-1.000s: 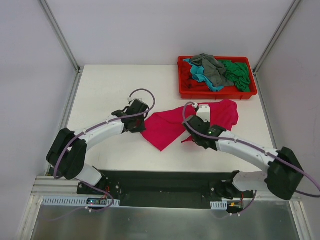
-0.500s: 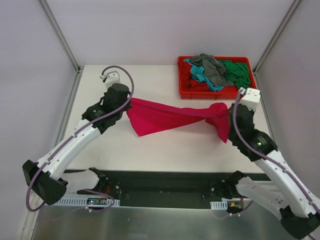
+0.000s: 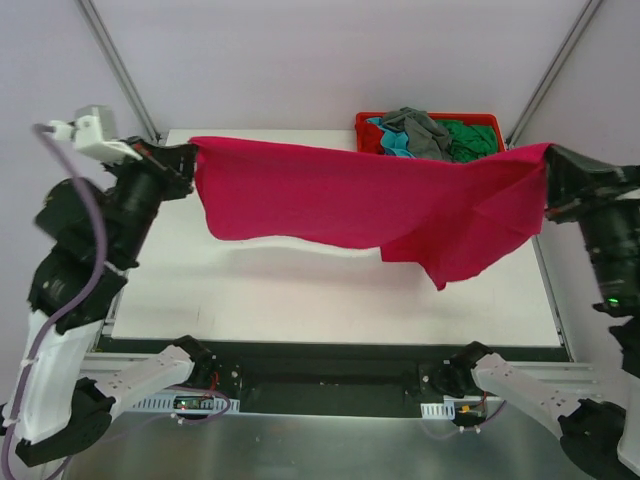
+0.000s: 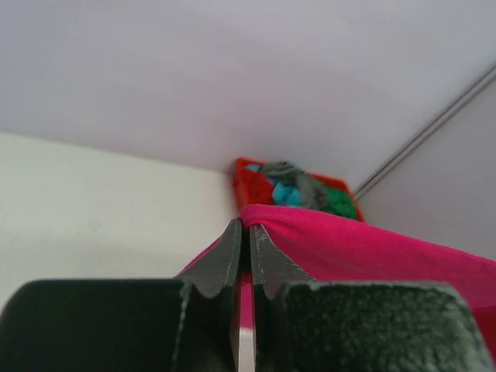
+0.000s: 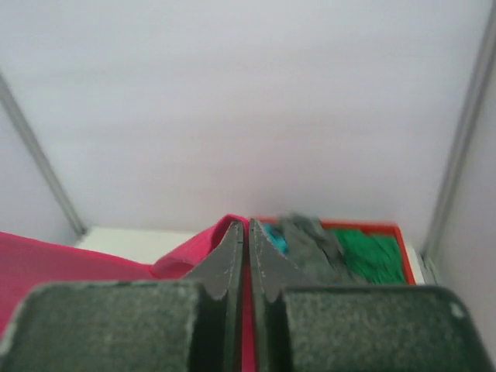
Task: Fold and stack the t-shirts
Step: Flatten out the tshirt
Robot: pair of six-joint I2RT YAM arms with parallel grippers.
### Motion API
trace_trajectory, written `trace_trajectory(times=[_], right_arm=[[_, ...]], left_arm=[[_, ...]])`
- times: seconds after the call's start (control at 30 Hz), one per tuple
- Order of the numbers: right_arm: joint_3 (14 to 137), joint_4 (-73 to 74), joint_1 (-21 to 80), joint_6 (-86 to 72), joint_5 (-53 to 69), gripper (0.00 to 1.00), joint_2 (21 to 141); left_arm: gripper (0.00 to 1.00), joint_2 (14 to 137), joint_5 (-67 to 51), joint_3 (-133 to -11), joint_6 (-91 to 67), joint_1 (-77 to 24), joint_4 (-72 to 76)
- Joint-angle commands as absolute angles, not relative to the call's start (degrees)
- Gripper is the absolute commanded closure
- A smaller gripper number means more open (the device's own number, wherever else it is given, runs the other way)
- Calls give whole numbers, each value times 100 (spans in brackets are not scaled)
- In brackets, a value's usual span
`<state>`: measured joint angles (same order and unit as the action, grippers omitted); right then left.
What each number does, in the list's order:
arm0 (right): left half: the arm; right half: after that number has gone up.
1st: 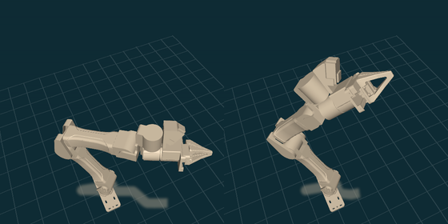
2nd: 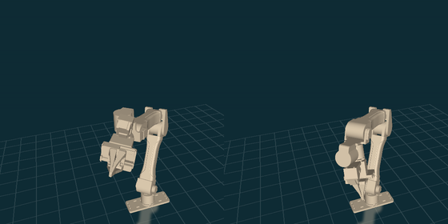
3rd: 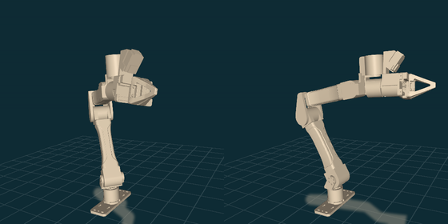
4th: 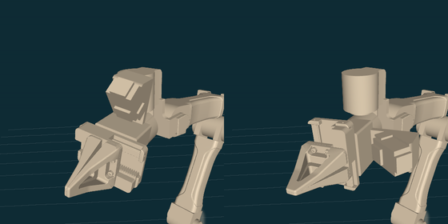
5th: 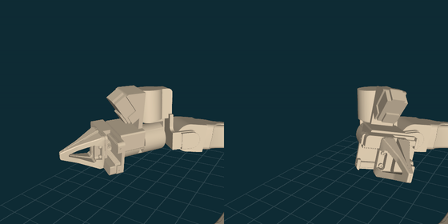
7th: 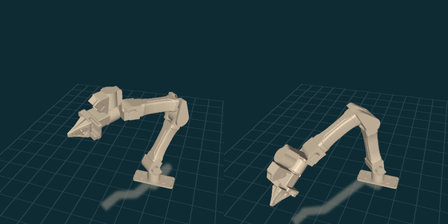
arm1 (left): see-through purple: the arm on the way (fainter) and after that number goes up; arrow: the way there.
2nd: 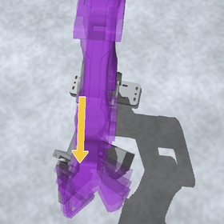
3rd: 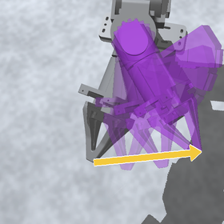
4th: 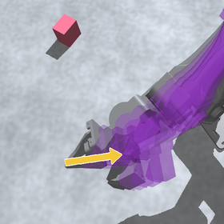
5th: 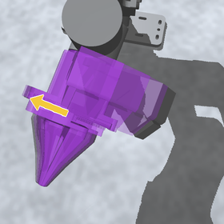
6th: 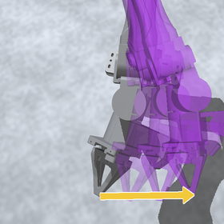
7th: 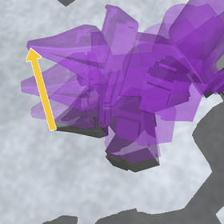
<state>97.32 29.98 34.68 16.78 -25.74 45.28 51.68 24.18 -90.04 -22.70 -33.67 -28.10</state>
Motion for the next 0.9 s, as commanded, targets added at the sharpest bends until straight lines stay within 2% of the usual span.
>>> trace_trajectory(times=[0.0,0.2,0.5,0.6,0.73,0.8,0.87], right_arm=[[11387,3558,3445,1951,-1056,100,5000],[12989,3868,3445,1934,-62,100,5590],[12631,2988,3445,1942,159,100,5598],[12298,3041,3445,2223,-348,100,5870],[11472,3015,3428,2741,-1290,100,6467],[10989,2936,3227,2804,-1336,100,6906],[10619,2822,2902,2699,-1013,100,7389]], left_arm=[[100,4887,1601,-9895,-1837,-3331,-2637],[100,4773,1029,-10792,-1688,-3331,-2645],[100,4807,1397,-10890,-1512,-3331,-2637],[100,5070,2150,-10496,-1397,-3331,-2637],[100,5553,3828,-9714,-1310,-3331,-2628],[100,5922,4584,-9178,-1344,-3279,-2593],[100,6370,4554,-8686,-1537,-2920,-2610]])
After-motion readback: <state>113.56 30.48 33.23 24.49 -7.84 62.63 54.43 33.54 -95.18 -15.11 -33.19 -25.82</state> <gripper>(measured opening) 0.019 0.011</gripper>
